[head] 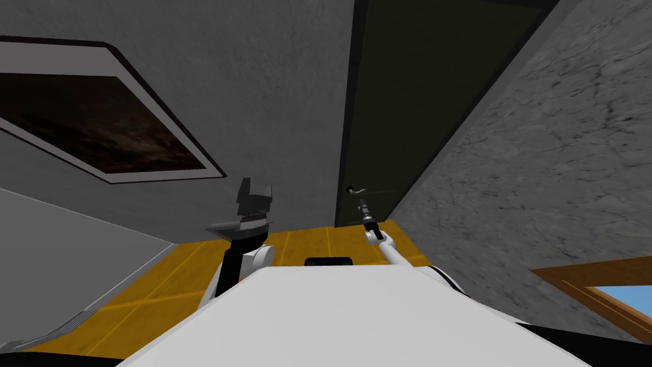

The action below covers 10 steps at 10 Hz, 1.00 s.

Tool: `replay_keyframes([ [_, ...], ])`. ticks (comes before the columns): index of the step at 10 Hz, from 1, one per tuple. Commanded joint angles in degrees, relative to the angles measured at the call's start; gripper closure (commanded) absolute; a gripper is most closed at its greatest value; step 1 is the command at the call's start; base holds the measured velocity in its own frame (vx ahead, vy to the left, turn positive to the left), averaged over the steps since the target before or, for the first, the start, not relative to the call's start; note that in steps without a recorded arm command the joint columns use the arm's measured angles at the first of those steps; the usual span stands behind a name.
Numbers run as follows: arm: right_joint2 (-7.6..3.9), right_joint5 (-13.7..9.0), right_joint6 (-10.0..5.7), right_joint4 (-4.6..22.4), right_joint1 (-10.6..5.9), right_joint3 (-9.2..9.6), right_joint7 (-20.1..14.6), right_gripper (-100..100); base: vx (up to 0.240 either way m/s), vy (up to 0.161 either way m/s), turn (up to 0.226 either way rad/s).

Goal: Pull the door open

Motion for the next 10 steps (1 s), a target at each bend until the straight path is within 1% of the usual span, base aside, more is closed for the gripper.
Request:
replay_keyframes([
  [1,-0.30,-0.1,-0.40,1.9,-0.83,-0.04,-0.5,-100,0.010,-0.105,0.117],
  [4,-0.72,-0.3,-1.13,5.5,-2.61,-0.15,-1.0,-100,0.000,-0.085,0.114],
  [8,-1.09,-0.4,-1.82,8.9,-4.27,-0.26,-1.6,-100,0.006,-0.062,0.092],
  [9,-1.23,-0.5,-2.08,10.2,-4.90,-0.30,-1.8,-100,0.002,-0.078,0.105],
  [10,-1.13,-0.5,-1.99,9.5,-4.55,-0.28,-1.6,-100,0.002,-0.037,0.023],
])
